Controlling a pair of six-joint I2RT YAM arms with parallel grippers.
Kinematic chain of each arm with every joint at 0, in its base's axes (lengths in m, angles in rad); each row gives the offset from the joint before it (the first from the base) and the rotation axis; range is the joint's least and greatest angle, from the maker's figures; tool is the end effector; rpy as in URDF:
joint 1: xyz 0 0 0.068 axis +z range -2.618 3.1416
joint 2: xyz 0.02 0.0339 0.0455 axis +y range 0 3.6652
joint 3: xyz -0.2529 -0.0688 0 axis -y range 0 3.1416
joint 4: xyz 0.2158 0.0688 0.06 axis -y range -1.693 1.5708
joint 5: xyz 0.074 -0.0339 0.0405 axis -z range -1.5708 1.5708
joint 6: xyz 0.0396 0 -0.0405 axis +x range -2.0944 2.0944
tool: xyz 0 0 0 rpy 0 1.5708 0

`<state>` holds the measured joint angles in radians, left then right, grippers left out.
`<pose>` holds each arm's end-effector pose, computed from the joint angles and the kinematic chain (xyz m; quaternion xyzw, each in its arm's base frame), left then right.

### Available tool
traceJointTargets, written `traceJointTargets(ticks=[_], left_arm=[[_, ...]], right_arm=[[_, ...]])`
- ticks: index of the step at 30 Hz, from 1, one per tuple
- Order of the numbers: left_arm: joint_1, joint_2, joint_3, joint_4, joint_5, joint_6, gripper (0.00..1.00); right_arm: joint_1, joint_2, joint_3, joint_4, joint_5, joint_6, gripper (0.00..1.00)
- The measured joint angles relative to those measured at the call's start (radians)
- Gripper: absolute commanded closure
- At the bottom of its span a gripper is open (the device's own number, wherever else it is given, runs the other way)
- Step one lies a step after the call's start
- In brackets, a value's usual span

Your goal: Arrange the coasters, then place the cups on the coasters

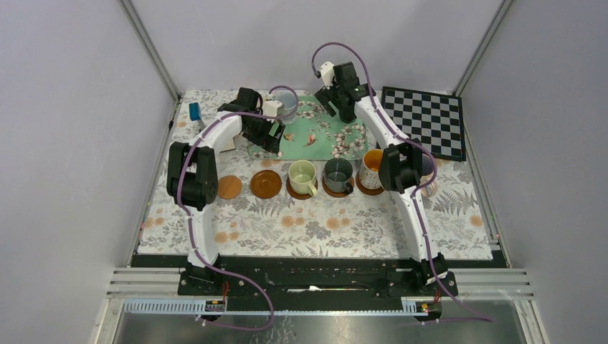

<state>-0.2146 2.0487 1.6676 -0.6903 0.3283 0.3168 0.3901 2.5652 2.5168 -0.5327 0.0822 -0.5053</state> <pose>0.4002 -0.1003 0.2156 0.2900 0.9118 -0.1457 0.2516 0.5056 0.2044 0.2385 -0.3631 0.8011 -0.0634 0.4716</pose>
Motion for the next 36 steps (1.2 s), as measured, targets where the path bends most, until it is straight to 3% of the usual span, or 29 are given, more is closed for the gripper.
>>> traceJointTargets(ticks=[11, 36], left_arm=[[0.006, 0.0, 0.0, -0.001, 0.01, 0.0, 0.1], [0.01, 0.0, 0.048, -0.008, 0.048, 0.0, 0.1]], right_arm=[[-0.008, 0.0, -0.007, 0.0, 0.06, -0.007, 0.0], [-0.089, -0.073, -0.088, -0.075, 0.012, -0.001, 0.0]])
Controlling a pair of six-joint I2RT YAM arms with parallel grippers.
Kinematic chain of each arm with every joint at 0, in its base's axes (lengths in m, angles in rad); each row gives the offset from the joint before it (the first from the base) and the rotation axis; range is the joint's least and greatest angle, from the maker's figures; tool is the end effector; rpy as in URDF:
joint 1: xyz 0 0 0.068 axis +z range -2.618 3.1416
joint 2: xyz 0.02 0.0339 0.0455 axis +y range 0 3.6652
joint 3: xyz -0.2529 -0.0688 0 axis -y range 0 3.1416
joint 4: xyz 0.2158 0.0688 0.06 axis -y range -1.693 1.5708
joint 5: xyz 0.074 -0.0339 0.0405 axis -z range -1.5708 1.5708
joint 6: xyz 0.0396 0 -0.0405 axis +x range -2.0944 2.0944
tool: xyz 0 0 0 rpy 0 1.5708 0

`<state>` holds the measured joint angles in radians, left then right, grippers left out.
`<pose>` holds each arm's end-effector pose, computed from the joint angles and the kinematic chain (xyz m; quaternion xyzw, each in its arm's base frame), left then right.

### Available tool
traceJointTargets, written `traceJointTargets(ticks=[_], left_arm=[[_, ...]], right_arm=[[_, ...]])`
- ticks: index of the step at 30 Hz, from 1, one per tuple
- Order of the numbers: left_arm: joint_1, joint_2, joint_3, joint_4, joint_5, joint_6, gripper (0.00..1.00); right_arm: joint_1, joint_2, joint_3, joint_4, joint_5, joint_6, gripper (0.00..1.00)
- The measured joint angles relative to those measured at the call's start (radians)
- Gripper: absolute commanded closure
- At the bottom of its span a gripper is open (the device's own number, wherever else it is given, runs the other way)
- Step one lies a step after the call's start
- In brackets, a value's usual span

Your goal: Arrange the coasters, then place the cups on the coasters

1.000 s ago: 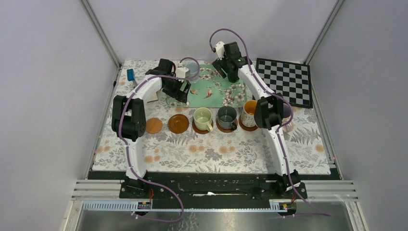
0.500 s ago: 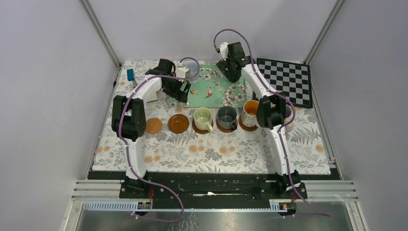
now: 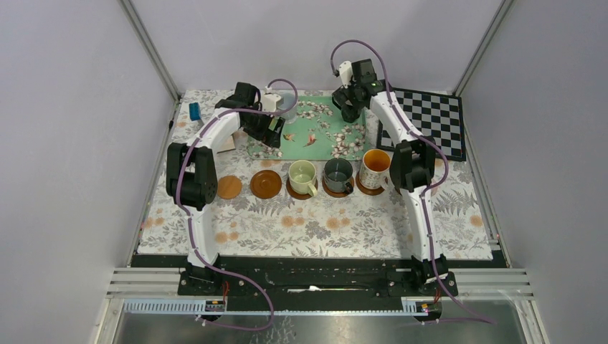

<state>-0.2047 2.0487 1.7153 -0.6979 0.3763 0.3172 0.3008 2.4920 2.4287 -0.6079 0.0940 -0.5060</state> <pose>0.4051 -0.0990 0.2291 0.2924 0.9019 -0.1653 0.2715 0.5067 0.1533 0.2422 -0.3343 0.8354 -0.0866 0.4277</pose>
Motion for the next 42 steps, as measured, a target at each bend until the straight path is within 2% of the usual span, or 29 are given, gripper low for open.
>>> traceJointTargets(ticks=[13, 32, 35, 42], left_arm=[[0.0, 0.0, 0.018, -0.001, 0.015, -0.001, 0.09], [0.005, 0.0, 0.018, -0.004, 0.02, -0.006, 0.09], [0.008, 0.0, 0.018, -0.004, 0.019, -0.011, 0.09], [0.016, 0.0, 0.018, -0.004, 0.02, -0.021, 0.09]], right_arm=[[-0.048, -0.002, 0.005, -0.079, -0.188, 0.045, 0.0], [-0.074, 0.042, 0.049, -0.022, -0.285, 0.095, 0.0], [-0.077, 0.06, 0.054, -0.011, -0.308, 0.089, 0.04], [-0.087, 0.067, 0.054, -0.006, -0.368, 0.053, 0.2]])
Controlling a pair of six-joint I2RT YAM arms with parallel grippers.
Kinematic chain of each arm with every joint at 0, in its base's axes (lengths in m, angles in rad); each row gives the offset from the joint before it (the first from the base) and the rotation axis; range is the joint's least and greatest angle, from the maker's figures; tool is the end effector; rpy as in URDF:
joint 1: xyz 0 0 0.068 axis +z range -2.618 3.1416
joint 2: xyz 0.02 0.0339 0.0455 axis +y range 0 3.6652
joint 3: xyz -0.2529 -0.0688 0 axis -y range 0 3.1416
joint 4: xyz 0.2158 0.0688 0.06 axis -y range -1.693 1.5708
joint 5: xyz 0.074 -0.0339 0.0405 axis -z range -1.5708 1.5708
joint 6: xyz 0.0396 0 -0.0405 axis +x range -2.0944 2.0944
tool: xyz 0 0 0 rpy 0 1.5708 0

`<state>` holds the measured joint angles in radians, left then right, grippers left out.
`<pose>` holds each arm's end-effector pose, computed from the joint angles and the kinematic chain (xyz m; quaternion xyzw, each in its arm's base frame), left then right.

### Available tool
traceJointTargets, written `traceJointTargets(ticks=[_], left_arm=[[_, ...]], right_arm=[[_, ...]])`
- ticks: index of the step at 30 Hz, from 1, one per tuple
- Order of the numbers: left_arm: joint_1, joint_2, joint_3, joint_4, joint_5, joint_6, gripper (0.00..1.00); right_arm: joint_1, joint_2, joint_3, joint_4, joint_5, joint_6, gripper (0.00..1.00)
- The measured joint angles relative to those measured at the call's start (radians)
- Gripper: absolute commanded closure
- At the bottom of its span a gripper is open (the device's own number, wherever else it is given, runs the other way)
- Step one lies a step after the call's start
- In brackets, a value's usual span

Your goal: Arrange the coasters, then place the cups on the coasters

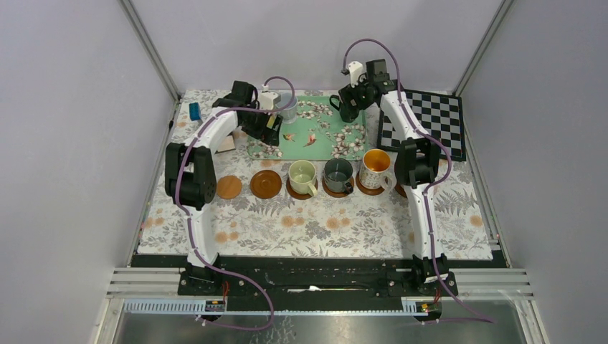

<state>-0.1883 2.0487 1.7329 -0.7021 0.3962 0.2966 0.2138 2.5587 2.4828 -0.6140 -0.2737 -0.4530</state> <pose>0.4079 -0.0933 0.2340 0.2786 0.9027 -0.1746 0.2775 0.5228 0.1245 0.2248 -0.3482 0.8277 0.0721 0.4341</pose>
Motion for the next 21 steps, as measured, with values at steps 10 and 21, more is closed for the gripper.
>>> traceJointTargets(ticks=[10, 21], left_arm=[[0.006, 0.0, 0.047, -0.001, 0.037, -0.009, 0.11], [-0.005, 0.011, 0.108, 0.022, 0.145, 0.063, 0.14]], right_arm=[[-0.001, 0.0, -0.021, 0.014, -0.148, -0.061, 0.35], [0.004, -0.005, -0.043, -0.04, -0.385, -0.141, 0.39]])
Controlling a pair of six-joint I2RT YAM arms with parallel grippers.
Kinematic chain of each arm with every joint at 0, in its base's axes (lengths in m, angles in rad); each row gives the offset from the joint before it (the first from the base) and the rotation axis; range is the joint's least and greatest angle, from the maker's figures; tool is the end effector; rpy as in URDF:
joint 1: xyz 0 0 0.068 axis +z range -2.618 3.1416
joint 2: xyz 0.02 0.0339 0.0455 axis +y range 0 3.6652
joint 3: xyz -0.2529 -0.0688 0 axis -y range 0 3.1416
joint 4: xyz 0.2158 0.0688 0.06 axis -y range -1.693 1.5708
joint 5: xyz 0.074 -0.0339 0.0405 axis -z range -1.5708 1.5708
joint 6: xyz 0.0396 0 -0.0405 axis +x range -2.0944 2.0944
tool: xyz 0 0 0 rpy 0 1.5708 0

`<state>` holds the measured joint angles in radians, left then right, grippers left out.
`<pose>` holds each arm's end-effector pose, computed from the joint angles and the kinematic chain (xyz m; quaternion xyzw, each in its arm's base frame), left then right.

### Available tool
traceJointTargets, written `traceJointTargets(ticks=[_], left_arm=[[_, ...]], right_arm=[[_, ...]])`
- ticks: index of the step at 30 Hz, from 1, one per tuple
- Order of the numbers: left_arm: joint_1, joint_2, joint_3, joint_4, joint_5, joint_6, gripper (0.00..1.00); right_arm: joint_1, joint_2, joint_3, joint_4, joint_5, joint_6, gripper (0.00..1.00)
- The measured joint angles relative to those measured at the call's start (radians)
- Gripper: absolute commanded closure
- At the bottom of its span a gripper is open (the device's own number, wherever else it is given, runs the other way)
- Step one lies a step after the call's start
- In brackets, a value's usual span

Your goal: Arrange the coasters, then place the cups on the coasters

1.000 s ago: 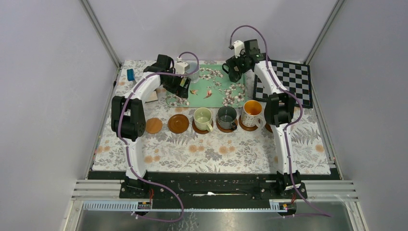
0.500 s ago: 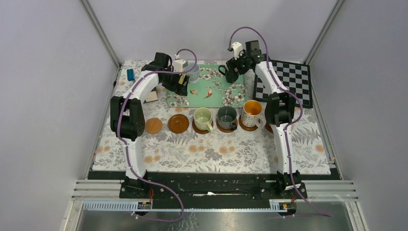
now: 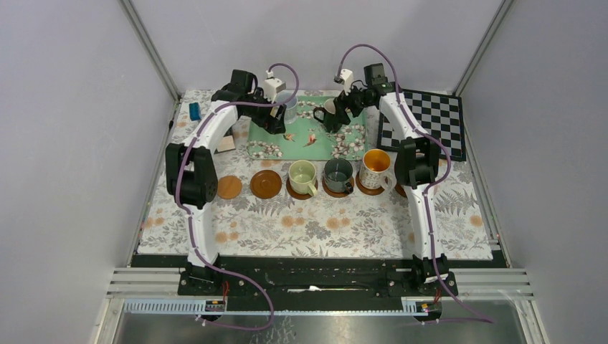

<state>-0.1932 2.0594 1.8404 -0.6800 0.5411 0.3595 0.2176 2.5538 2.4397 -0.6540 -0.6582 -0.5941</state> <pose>0.4177 -0.1025 0.2640 0.3330 0.8512 -0.2251 0.3375 0.5098 0.1375 0.2156 -0.4599 0.7505 0.2231 0.4188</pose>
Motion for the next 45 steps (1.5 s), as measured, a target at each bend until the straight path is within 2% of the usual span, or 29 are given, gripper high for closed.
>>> traceJointTargets(ticks=[11, 24, 29, 31, 38, 45], left_arm=[[-0.081, 0.13, 0.118, 0.047, 0.031, 0.086, 0.18], [-0.126, 0.214, 0.133, 0.082, 0.054, 0.092, 0.4], [-0.131, 0.217, 0.136, 0.126, 0.073, 0.056, 0.48], [-0.136, 0.22, 0.143, 0.141, 0.08, 0.049, 0.53], [-0.153, 0.253, 0.151, 0.164, 0.085, 0.04, 0.59], [-0.16, 0.286, 0.155, 0.172, 0.091, 0.044, 0.83]], right_arm=[[0.062, -0.098, -0.161, -0.013, -0.053, -0.117, 0.36], [0.084, -0.118, -0.205, 0.01, -0.086, -0.141, 0.26], [0.083, -0.118, -0.211, 0.021, -0.095, -0.142, 0.15], [0.083, -0.118, -0.212, 0.025, -0.097, -0.139, 0.14], [0.083, -0.118, -0.215, 0.027, -0.097, -0.134, 0.11], [0.082, -0.12, -0.254, 0.024, -0.094, -0.126, 0.04]])
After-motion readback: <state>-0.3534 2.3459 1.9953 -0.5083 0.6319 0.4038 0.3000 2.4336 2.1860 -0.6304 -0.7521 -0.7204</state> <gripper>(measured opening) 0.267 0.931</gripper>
